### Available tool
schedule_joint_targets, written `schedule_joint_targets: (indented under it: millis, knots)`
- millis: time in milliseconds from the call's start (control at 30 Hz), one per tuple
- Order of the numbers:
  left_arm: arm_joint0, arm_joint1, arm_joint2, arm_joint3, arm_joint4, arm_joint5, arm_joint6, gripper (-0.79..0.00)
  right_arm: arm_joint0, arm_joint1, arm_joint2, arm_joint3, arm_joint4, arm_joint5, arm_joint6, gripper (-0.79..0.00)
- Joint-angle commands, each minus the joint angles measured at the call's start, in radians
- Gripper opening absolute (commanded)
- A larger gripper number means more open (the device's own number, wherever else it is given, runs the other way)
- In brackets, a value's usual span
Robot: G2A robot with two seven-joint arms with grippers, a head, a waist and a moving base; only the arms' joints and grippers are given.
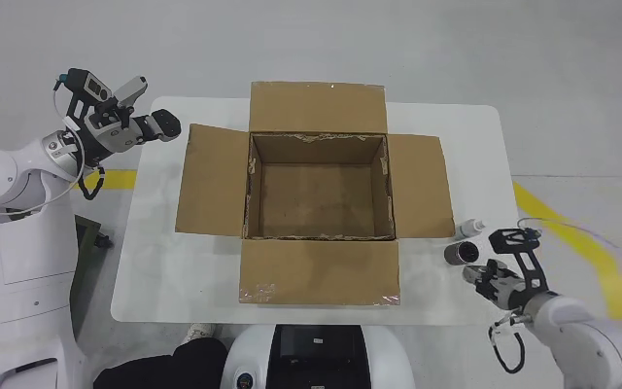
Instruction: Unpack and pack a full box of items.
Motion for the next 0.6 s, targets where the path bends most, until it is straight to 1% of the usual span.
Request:
schedule_joint_targets:
  millis: [0, 100, 267, 567]
  knots:
    - [0.0, 0.0, 0.0, 0.0, 0.0, 0.0, 0.0, 0.0, 0.025, 0.003, 0.016, 0.0, 0.019, -0.013, 0.009, -0.785]
    - [0.0, 0.0, 0.0, 0.0, 0.0, 0.0, 0.0, 0.0, 0.079, 0.008, 0.029, 0.0, 0.039, -0.03, 0.016, -0.785]
    - [0.0, 0.0, 0.0, 0.0, 0.0, 0.0, 0.0, 0.0, 0.19, 0.021, 0.019, 0.0, 0.039, -0.047, 0.067, -0.785]
    - [0.0, 0.0, 0.0, 0.0, 0.0, 0.0, 0.0, 0.0, 0.418, 0.045, -0.07, 0.0, 0.019, -0.054, 0.167, -0.785]
